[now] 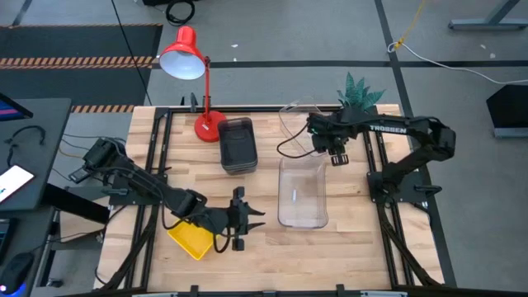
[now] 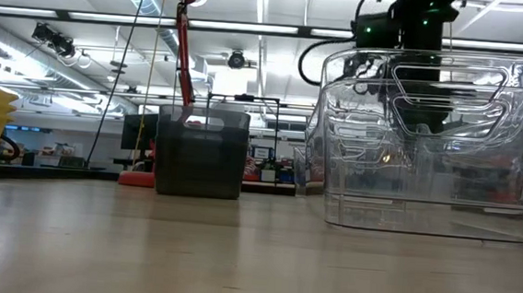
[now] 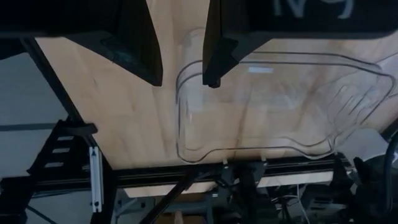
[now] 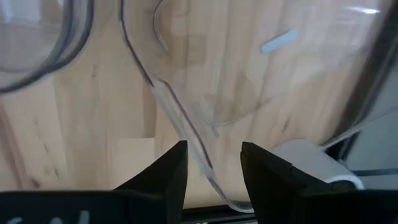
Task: Stack baskets by color
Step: Stack the top transparent bin on top of the bottom transparent bin
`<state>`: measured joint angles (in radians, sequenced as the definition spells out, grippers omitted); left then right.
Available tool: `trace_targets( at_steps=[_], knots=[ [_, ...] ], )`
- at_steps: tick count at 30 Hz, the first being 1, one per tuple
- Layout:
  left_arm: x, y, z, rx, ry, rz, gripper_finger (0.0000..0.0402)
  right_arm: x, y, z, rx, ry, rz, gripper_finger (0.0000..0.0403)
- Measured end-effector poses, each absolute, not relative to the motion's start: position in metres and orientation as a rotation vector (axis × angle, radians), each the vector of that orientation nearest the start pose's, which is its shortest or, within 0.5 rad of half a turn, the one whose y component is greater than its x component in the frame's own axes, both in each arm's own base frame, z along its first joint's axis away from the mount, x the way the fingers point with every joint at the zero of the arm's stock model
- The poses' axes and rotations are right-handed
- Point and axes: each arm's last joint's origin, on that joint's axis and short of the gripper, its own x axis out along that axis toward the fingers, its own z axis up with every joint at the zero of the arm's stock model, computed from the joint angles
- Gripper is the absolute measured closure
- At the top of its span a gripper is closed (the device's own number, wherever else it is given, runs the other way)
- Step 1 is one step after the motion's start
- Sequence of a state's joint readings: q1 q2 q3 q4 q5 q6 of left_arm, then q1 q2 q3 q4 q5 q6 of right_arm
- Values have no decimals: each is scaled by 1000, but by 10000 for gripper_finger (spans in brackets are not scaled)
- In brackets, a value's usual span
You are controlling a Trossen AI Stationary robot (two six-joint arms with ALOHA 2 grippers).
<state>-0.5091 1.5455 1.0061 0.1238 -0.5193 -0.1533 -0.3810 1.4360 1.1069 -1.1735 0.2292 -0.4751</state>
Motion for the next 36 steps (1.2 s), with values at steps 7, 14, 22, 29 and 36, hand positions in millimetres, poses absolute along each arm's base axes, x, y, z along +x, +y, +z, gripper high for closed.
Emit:
trace_targets(
  at_steps=[7,14,22,29,36],
  knots=[
    [302,-152,253,20,389,49,280,222,-110,235,-208,1647,-40,252],
    [301,-152,251,4,403,55,280,224,-109,236,-276,1633,11,265],
    [301,-154,251,-18,400,54,280,235,-122,216,-226,1635,66,299],
    [297,-160,252,-13,399,32,280,240,-131,201,-219,1664,127,391],
    [297,-160,252,-6,401,31,280,239,-126,226,-277,1611,94,396]
  ],
)
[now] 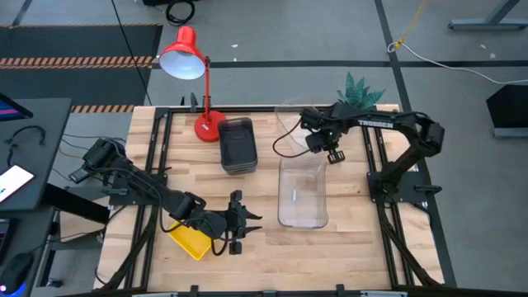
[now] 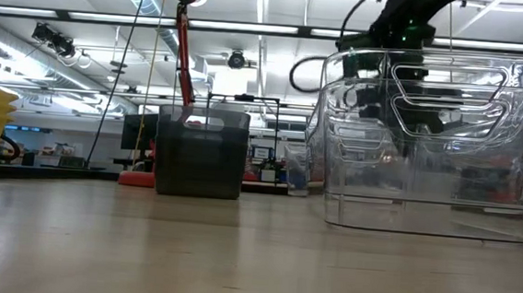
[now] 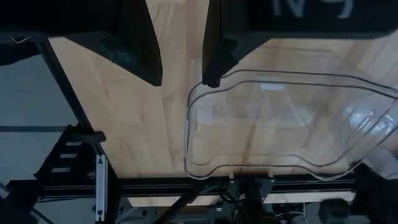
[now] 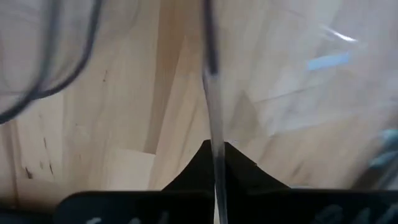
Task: Stack baskets by color
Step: Stack the top transparent bin on top of the bottom transparent bin
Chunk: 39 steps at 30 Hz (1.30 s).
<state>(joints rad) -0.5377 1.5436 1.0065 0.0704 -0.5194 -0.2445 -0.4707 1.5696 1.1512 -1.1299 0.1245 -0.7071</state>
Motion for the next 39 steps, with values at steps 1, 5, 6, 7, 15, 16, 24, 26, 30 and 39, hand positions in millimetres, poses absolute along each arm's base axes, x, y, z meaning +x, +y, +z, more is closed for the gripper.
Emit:
trace_targets(
  at_steps=[1,5,6,7,15,16,24,26,30,39],
  knots=[
    [297,-160,252,-4,401,31,280,239,-125,232,-277,1597,86,397],
    [297,-160,252,-2,401,32,280,237,-121,256,-277,1561,51,398],
    [297,-159,252,-2,400,33,280,238,-120,262,-289,1554,27,399],
    [297,-159,252,-2,400,33,280,238,-120,267,-293,1548,2,400],
    [297,-159,252,22,400,28,280,242,-108,319,-265,1455,-58,401],
    [297,-159,253,22,400,27,280,242,-105,326,-261,1446,-68,401],
    [296,-159,255,21,393,30,280,244,-76,377,-163,1331,-193,402],
    [296,-158,255,34,392,56,280,246,-63,383,-111,1300,-220,402],
    [288,-155,266,56,362,100,280,252,-30,385,-54,1267,-226,402],
    [275,-162,279,78,318,106,280,249,60,387,-35,1135,-294,403]
  ],
)
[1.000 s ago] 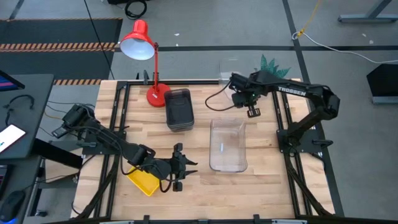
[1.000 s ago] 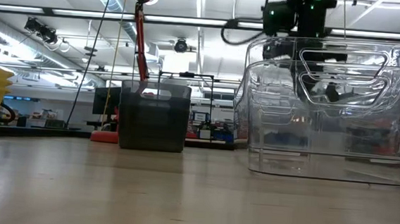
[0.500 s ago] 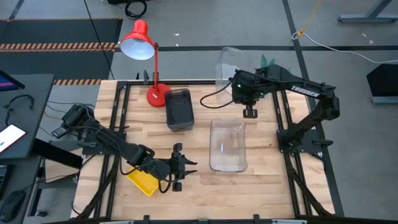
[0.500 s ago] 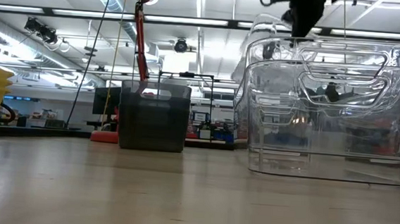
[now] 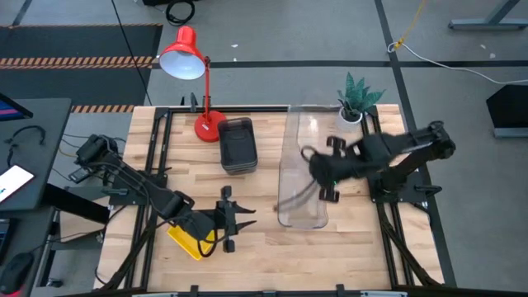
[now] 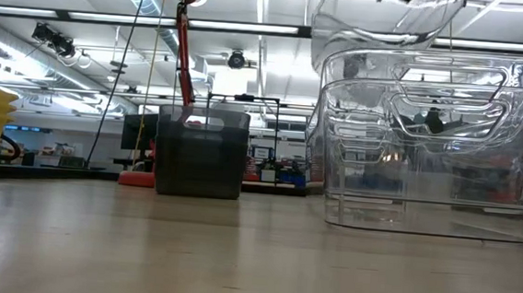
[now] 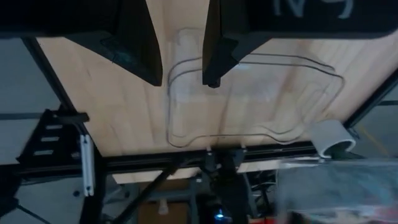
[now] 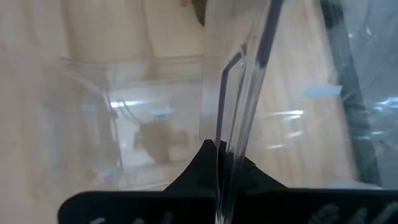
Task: Stack baskets by color
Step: Stack the top transparent bin on top of the bottom transparent bin
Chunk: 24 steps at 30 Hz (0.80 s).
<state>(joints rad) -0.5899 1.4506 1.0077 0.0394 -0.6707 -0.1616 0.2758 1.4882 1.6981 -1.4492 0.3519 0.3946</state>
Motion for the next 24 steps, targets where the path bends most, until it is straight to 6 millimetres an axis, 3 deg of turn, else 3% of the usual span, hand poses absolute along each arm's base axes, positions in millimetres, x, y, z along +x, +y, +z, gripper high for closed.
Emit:
trace_targets(
  at_steps=[5,11,24],
  knots=[
    [274,-161,281,73,290,176,280,248,103,376,-39,1113,-291,403],
    [274,-160,286,55,257,191,280,260,142,348,-81,1176,-285,403],
    [275,-161,288,58,236,186,280,284,177,294,-54,1384,-285,403]
  ],
)
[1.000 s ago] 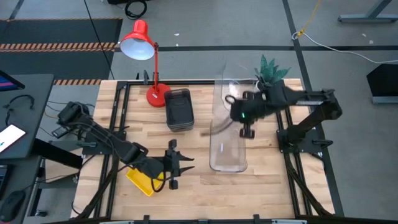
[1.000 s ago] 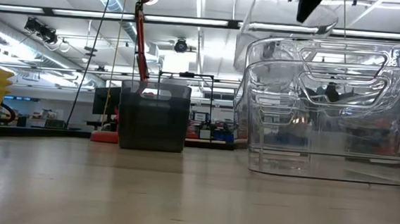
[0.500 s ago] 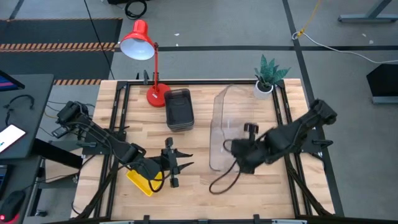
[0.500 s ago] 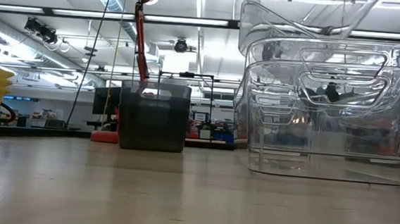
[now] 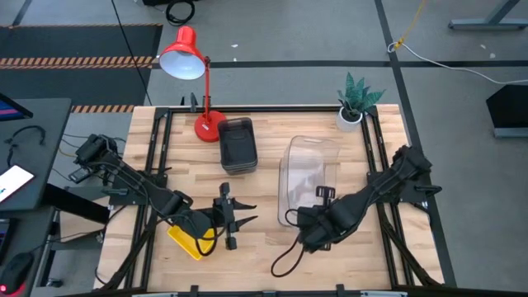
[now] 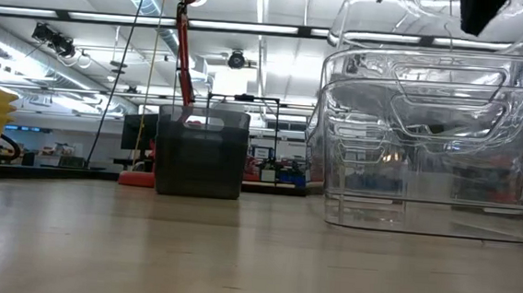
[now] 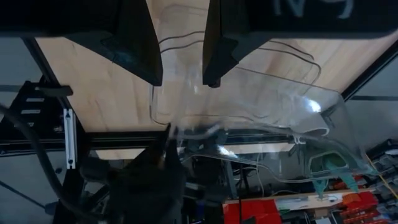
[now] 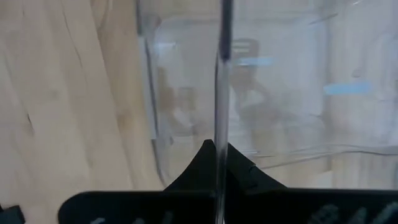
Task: Stack baskets by color
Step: Stack the top transparent bin on top of the bottom transparent bin
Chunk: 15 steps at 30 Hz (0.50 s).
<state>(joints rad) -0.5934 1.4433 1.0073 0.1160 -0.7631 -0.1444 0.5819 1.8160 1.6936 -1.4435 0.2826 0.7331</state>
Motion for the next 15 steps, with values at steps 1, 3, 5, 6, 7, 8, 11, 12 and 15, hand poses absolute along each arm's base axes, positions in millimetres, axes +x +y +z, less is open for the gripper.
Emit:
trace_targets(
  at_steps=[1,3,5,6,7,8,11,12,15],
  knots=[
    [275,-161,288,58,236,185,280,286,179,291,-50,1397,-282,403],
    [275,-161,288,61,236,185,280,288,183,285,-46,1424,-275,403],
    [275,-161,288,68,237,184,280,289,186,284,-30,1422,-261,403],
    [275,-161,288,69,237,184,280,290,187,285,-11,1414,-253,403],
    [275,-161,288,69,237,184,280,291,188,286,11,1400,-242,402],
    [275,-161,288,68,237,185,280,293,189,287,35,1385,-226,402],
    [275,-161,288,78,238,184,280,293,192,287,79,1414,-182,402],
    [275,-161,288,80,238,184,280,293,192,286,89,1430,-165,402],
    [275,-161,289,80,236,183,280,295,195,285,152,1473,-84,398]
  ],
)
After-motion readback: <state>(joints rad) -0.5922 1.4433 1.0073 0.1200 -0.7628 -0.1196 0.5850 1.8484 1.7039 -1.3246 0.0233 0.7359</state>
